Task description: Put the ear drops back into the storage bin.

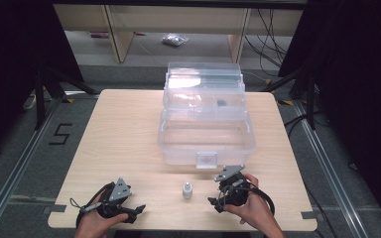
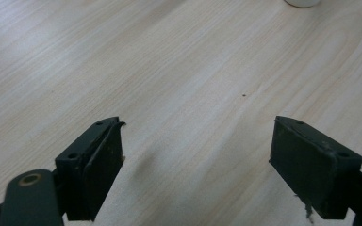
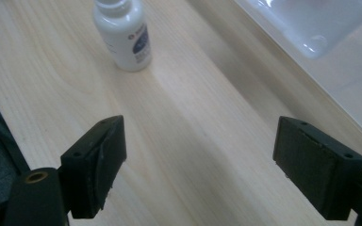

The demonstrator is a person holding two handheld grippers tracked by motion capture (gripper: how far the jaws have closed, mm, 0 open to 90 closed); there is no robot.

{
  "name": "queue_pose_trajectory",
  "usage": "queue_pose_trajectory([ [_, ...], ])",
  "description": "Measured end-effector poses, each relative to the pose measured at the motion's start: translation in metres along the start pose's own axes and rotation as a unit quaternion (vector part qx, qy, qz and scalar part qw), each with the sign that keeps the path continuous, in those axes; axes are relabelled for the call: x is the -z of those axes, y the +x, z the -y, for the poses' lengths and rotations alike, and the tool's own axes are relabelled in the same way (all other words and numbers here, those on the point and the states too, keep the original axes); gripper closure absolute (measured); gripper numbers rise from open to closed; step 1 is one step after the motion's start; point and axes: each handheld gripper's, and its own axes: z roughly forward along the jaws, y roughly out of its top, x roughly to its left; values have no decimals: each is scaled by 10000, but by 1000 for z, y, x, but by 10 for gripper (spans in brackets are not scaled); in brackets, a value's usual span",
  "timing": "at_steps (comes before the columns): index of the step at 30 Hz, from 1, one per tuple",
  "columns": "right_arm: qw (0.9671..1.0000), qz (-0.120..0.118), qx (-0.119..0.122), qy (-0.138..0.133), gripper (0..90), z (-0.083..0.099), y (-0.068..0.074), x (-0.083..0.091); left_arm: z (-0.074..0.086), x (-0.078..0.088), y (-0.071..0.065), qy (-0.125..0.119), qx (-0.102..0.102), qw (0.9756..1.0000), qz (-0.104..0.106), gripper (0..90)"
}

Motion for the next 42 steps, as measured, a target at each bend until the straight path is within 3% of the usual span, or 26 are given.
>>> queue_pose_trajectory([
  [9, 9992, -249, 321, 10, 224, -15, 13, -9, 0, 1, 0, 4, -2, 10000, -9, 172],
  [10, 9986, -261, 462, -36, 225, -17, 13, -12, 0, -1, -1, -108, 142, 9998, -45, 172],
  [11, 9986, -261, 462, -36, 225, -17, 13, -12, 0, -1, -1, -108, 142, 9998, -45, 172],
  [13, 9988, -281, 404, 23, 236, -21, 16, -14, 0, -1, -1, -70, 83, 9999, -14, 172],
  [16, 9976, -307, 612, 50, 254, -30, 17, -22, -1, 1, 0, -12, -20, 10000, -10, 172],
  [18, 9977, -335, 578, 93, 258, -32, 19, -23, -1, 1, 0, 6, -43, 10000, 5, 172],
  [22, 9959, -428, 783, 136, 287, -41, 25, -31, -1, 1, 0, 5, -28, 10000, 5, 172],
  [23, 9956, -438, 819, 149, 291, -42, 25, -33, 0, -1, -2, -127, 123, 9998, -24, 172],
  [25, 9950, -442, 879, 178, 307, -46, 28, -35, -1, 1, 0, 9, -31, 10000, 4, 172],
  [27, 9941, -458, 967, 181, 333, -50, 29, -38, -1, 1, 0, 6, -30, 10000, 6, 172],
  [29, 9944, -462, 923, 208, 346, -51, 31, -38, -1, 1, 0, 8, -33, 10000, 4, 172],
  [31, 9931, -495, 1040, 201, 356, -53, 31, -41, -1, 2, 0, 12, -34, 10000, 5, 172],
  [32, 9926, -510, 1076, 242, 369, -55, 32, -42, 0, 0, -2, -115, 127, 9999, -13, 172],
  [42, 9899, -582, 1240, 369, 441, -63, 37, -49, -1, 0, -2, -107, 135, 9999, 1, 172],
])
